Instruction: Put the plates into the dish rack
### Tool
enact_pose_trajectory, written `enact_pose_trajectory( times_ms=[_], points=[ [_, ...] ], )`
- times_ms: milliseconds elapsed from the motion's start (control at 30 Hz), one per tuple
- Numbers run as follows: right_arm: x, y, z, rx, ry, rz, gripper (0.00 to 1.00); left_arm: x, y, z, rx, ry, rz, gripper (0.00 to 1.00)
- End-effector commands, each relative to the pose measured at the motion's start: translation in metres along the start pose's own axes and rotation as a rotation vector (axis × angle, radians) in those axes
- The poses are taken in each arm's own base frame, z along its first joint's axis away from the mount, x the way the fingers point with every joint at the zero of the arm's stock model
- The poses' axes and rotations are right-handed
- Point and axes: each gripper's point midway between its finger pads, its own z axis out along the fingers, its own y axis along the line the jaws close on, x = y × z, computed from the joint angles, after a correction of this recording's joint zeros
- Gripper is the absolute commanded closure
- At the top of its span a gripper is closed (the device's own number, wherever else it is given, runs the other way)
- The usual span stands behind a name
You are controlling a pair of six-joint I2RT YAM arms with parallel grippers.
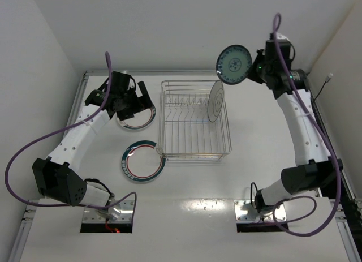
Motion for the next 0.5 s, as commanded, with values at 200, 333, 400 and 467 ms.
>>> enact_pose_trajectory(
  times_ms=[200, 333, 400, 467],
  points=[
    [0.03, 0.03, 0.023, 0.362, -0.014, -0.406, 1.0, -0.01, -0.004, -0.01, 0.021, -0.045, -0.005, 0.0],
    [0.03, 0.047, 0.026, 0.436, -0.037, -0.519, 1.0, -0.011, -0.004, -0.013, 0.026, -0.052, -0.005, 0.0],
    [0.03, 0.049, 0.033, 0.476, -0.034, -0.568, 1.0, -0.01, -0.001, -0.011, 0.013, -0.05, -0.005, 0.0],
    [0.034, 0.059, 0.036, 0.484, -0.029, -0.628, 1.0, -0.01, -0.002, -0.014, 0.019, -0.058, -0.005, 0.0]
  ],
)
